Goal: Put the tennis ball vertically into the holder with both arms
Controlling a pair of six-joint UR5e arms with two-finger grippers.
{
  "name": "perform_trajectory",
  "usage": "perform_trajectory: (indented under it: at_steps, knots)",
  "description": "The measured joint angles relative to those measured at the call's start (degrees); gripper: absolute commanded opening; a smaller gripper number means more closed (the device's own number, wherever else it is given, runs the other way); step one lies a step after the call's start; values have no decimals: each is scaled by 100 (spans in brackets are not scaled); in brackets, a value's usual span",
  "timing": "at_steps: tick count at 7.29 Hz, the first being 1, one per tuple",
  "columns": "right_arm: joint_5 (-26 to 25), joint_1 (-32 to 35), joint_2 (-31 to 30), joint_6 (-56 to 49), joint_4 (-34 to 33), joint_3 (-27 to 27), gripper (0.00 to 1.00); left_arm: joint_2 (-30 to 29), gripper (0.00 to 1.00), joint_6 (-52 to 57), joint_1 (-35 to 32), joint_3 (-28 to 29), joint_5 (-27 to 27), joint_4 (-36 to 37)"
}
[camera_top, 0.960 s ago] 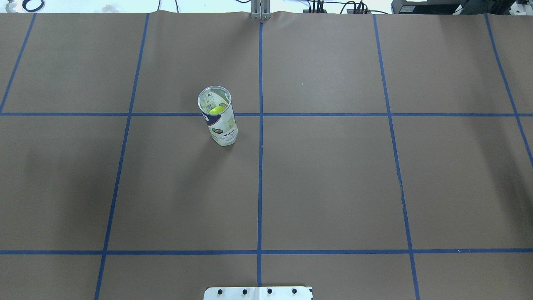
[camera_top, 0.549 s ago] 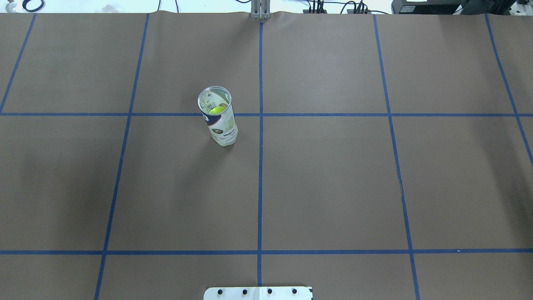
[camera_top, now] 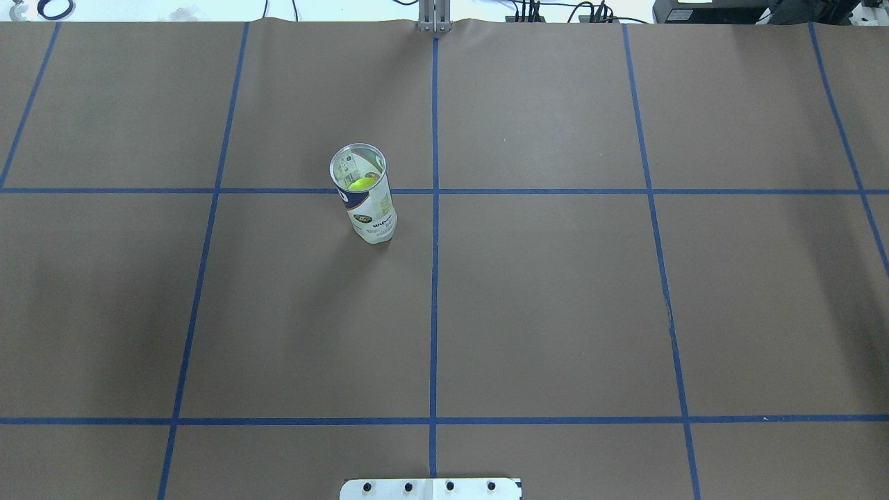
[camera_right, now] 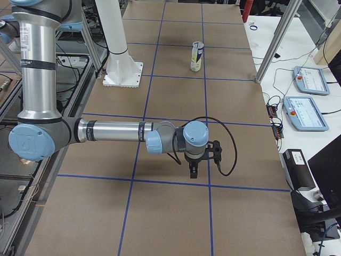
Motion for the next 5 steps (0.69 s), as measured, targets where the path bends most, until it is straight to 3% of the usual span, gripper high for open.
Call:
perform_trajectory:
  at_steps: [5]
  knots:
    - [-449, 30, 181, -3, -29, 26, 99, 4, 100, 4, -47, -7, -1, 12]
